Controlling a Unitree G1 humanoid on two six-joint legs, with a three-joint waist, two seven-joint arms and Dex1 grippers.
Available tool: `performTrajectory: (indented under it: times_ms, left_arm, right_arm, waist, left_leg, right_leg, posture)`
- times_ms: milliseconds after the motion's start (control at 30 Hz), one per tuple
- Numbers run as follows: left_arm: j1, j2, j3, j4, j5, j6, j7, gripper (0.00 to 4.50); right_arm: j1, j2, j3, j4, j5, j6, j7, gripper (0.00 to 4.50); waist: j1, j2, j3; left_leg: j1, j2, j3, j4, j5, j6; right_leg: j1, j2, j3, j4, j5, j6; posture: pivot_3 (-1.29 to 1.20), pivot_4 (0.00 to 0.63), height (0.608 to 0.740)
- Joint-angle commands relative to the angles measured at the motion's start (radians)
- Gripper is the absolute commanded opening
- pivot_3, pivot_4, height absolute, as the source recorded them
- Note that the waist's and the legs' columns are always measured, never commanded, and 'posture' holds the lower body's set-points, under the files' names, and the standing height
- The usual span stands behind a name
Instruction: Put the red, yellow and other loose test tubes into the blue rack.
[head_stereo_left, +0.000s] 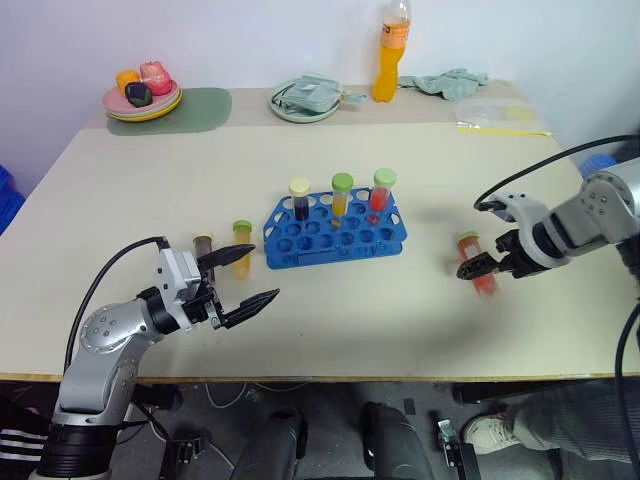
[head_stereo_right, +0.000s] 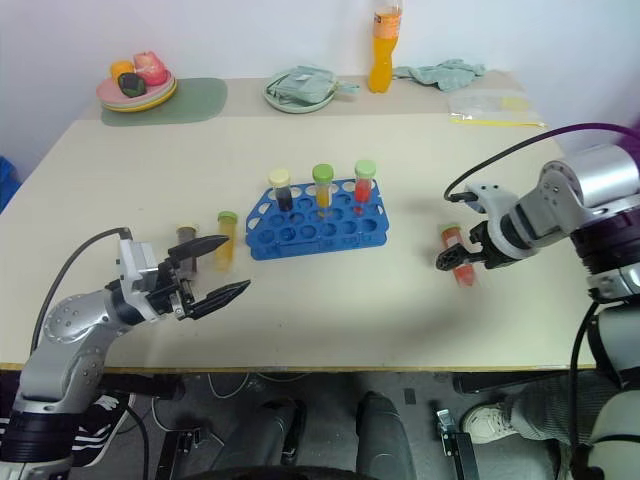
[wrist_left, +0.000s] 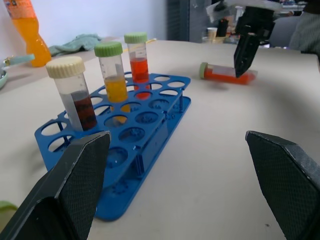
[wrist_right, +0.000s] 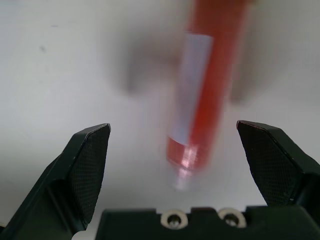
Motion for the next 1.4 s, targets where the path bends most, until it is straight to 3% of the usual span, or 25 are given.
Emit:
performTrajectory:
  times_ms: [33, 233, 333, 500, 533, 700, 800, 867, 933, 1033, 1133, 1200, 1267, 1400]
  left_arm:
    - [0.024, 0.012, 0.023, -0.060, -0.011, 0.002, 0.018, 4.45]
    - [0.056, 0.019, 0.035, -0.098, -0.020, 0.014, 0.040, 4.45]
    - [0.064, 0.025, 0.043, -0.108, -0.022, 0.018, 0.047, 4.50]
    - [0.063, 0.030, 0.049, -0.114, -0.026, 0.024, 0.051, 4.50]
    - [0.061, 0.031, 0.049, -0.112, -0.026, 0.024, 0.050, 4.50]
    - [0.054, 0.037, 0.050, -0.094, -0.026, 0.019, 0.039, 4.50]
    - [0.043, 0.039, 0.055, -0.078, -0.025, 0.014, 0.033, 4.50]
    - [0.035, 0.038, 0.057, -0.070, -0.026, 0.013, 0.030, 4.50]
    - [0.024, 0.036, 0.059, -0.058, -0.026, 0.011, 0.026, 4.50]
    - [0.002, 0.034, 0.057, -0.036, -0.024, 0.004, 0.017, 4.50]
    - [-0.027, 0.035, 0.055, -0.008, -0.025, 0.003, 0.008, 4.50]
    - [-0.053, 0.030, 0.056, 0.018, -0.030, 0.004, 0.002, 4.50]
    - [-0.073, 0.032, 0.050, 0.037, -0.025, 0.002, -0.008, 4.50]
    - [-0.091, 0.048, 0.046, 0.052, -0.016, 0.003, -0.034, 4.50]
  right_arm:
    - [-0.033, 0.003, 0.004, 0.030, 0.056, 0.005, -0.084, 4.50]
    - [0.001, 0.005, 0.009, 0.021, 0.130, 0.005, -0.189, 4.50]
    - [0.014, 0.017, -0.014, 0.027, 0.144, 0.005, -0.234, 3.56]
    - [0.034, 0.039, -0.052, 0.031, 0.155, 0.005, -0.296, 1.04]
    - [0.044, 0.040, -0.065, 0.020, 0.154, 0.005, -0.308, 0.84]
    - [0.064, 0.076, -0.212, -0.030, 0.101, 0.005, -0.356, 0.84]
    - [0.122, 0.119, -0.397, -0.147, 0.036, -0.135, -0.359, 0.84]
    - [0.169, 0.191, -0.595, -0.180, 0.064, -0.179, -0.412, 0.84]
    - [0.279, 0.235, -0.705, -0.373, 0.068, -0.317, -0.352, 0.84]
    - [0.467, 0.405, -0.859, -0.675, 0.097, -0.519, -0.355, 0.84]
    - [0.623, 0.517, -0.841, -0.852, 0.032, -0.720, -0.267, 0.84]
    - [0.688, 0.579, -0.752, -0.872, -0.101, -0.881, -0.224, 0.84]
    - [0.748, 0.588, -0.610, -0.844, -0.315, -1.125, -0.115, 0.84]
    - [0.773, 0.679, -0.453, -0.648, -0.578, -1.476, -0.063, 0.84]
  waist:
    - [0.001, 0.000, 0.000]
    - [-0.001, 0.000, 0.000]
    - [-0.002, 0.000, 0.000]
    - [-0.002, 0.000, 0.000]
    - [-0.002, -0.001, 0.000]
    - [-0.006, -0.001, -0.001]
    - [-0.007, 0.000, -0.001]
    - [-0.003, 0.000, -0.001]
    - [0.001, 0.000, -0.001]
    - [0.001, -0.001, -0.002]
    - [-0.001, -0.001, -0.002]
    - [-0.006, -0.001, -0.002]
    - [-0.011, -0.001, -0.002]
    - [-0.032, -0.001, -0.002]
  left_leg:
    - [0.000, 0.000, 0.000, 0.000, 0.000, 0.000]
    - [0.000, 0.000, 0.003, 0.000, -0.001, 0.001]
    - [0.000, 0.000, 0.004, 0.000, -0.001, 0.001]
    - [0.001, 0.000, 0.004, 0.000, -0.001, 0.001]
    - [0.001, 0.000, 0.004, 0.000, -0.001, 0.001]
    - [0.001, 0.000, 0.005, 0.001, -0.001, 0.003]
    - [0.001, 0.001, 0.007, 0.001, -0.001, 0.003]
    - [0.001, 0.001, 0.007, 0.001, -0.001, 0.002]
    - [0.001, 0.001, 0.007, 0.002, -0.001, 0.002]
    - [0.001, 0.001, 0.006, 0.001, -0.001, 0.002]
    - [0.001, 0.001, 0.007, 0.002, -0.001, 0.002]
    - [0.002, 0.001, 0.008, 0.003, -0.001, 0.003]
    - [0.003, 0.001, 0.009, 0.004, -0.001, 0.003]
    - [0.009, 0.002, 0.010, 0.002, -0.002, 0.005]
  right_leg:
    - [0.000, 0.000, 0.000, 0.000, 0.000, 0.000]
    - [-0.001, 0.000, 0.003, 0.000, 0.001, 0.001]
    - [-0.001, 0.000, 0.004, 0.000, 0.001, 0.002]
    - [-0.001, 0.001, 0.005, 0.000, 0.001, 0.002]
    - [-0.001, 0.001, 0.005, 0.000, 0.001, 0.002]
    - [0.000, 0.001, 0.006, 0.000, 0.002, 0.002]
    - [-0.001, 0.003, 0.008, 0.000, 0.004, 0.003]
    - [-0.001, 0.004, 0.008, 0.000, 0.004, 0.003]
    - [-0.001, 0.004, 0.009, 0.000, 0.004, 0.004]
    - [-0.001, 0.005, 0.008, -0.001, 0.004, 0.004]
    - [-0.001, 0.004, 0.009, 0.000, 0.004, 0.004]
    - [0.000, 0.005, 0.010, 0.000, 0.005, 0.005]
    - [0.000, 0.005, 0.011, 0.001, 0.007, 0.005]
    - [0.004, 0.007, 0.012, 0.003, 0.007, 0.004]
  posture:
    - [0.00, 0.150, 0.740]
    - [0.00, 0.150, 0.740]
    - [0.00, 0.150, 0.740]
    - [0.00, 0.150, 0.740]
    - [0.00, 0.150, 0.740]
    - [0.00, 0.150, 0.740]
    - [0.00, 0.150, 0.740]
    - [0.00, 0.150, 0.740]
    - [0.00, 0.150, 0.740]
    - [0.00, 0.150, 0.740]
    - [0.00, 0.150, 0.740]
    - [0.00, 0.150, 0.740]
    - [0.00, 0.150, 0.740]
    - [0.00, 0.150, 0.740]
